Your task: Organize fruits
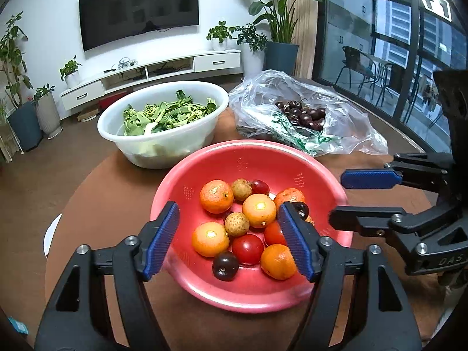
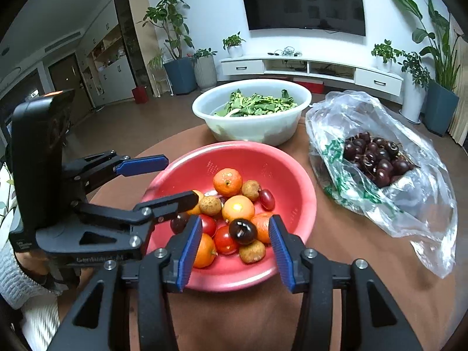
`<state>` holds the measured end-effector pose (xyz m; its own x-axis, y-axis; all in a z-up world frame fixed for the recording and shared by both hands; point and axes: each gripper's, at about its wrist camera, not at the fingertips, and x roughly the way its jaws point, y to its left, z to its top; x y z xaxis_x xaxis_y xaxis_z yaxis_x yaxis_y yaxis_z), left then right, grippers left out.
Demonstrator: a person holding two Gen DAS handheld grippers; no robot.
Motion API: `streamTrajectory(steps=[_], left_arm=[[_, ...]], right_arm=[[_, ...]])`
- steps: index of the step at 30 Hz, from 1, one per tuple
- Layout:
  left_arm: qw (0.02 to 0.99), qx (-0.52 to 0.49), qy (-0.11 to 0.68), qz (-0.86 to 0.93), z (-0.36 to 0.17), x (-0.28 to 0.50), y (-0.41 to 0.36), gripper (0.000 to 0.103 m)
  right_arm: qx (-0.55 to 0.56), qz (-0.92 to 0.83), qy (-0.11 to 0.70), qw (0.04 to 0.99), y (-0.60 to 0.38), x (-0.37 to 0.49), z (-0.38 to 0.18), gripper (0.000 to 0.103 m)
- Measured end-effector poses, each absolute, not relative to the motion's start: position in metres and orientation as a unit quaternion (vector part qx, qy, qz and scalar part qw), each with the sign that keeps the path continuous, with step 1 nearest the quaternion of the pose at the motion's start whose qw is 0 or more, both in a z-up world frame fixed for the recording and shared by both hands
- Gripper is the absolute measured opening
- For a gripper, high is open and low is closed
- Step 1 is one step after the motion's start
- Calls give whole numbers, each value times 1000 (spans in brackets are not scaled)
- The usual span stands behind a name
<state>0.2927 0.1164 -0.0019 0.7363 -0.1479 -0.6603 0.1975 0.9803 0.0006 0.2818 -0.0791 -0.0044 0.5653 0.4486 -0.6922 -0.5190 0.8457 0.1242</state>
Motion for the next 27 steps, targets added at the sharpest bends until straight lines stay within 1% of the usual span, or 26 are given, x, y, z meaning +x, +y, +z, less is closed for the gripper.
streamTrajectory(steps=[7,9,11,12,18,24,27], left_arm=[[932,30,348,-91,3,267,110,73],[934,29,346,-91,4,259,107,76],[936,28,340,-93,7,249,101,84],[936,29,338,-93,8,245,100,85],[939,42,327,-100,13,218,78,86],[937,52,327,-111,11,193,57,87],[937,51,327,-114,10,182,50,90]], right_arm=[[-37,261,363,894,-99,248,2,53],[-40,255,356,898,-105,233,3,56],[-41,249,353,901,-111,222,2,57],[-40,247,353,902,-114,215,0,57],[-33,236,360,902,-129,184,-13,61],[-31,226,366,902,-134,169,-22,61],[-43,218,363,905,-134,165,-25,62]])
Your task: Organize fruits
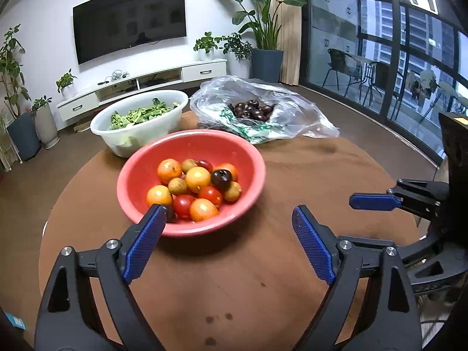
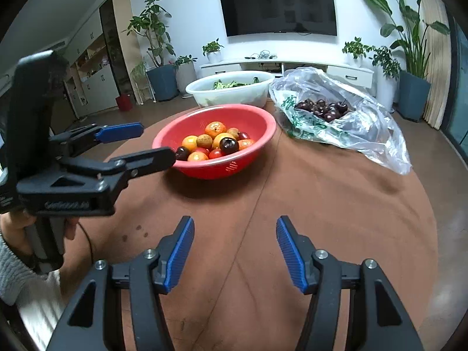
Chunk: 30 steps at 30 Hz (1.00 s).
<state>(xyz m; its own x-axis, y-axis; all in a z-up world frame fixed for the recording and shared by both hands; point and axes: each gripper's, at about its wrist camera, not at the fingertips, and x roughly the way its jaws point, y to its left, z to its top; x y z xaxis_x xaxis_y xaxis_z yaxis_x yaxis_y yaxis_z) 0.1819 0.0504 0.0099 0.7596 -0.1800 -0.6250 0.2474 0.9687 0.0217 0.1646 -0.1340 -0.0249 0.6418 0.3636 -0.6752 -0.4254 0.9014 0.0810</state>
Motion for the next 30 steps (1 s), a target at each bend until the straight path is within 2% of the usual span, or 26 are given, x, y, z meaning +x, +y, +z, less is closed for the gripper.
streamTrajectory(steps=[30], left_arm=[[936,52,330,-111,1,162,51,91]], right_arm=[[-59,195,372,906,-136,166,-42,65]])
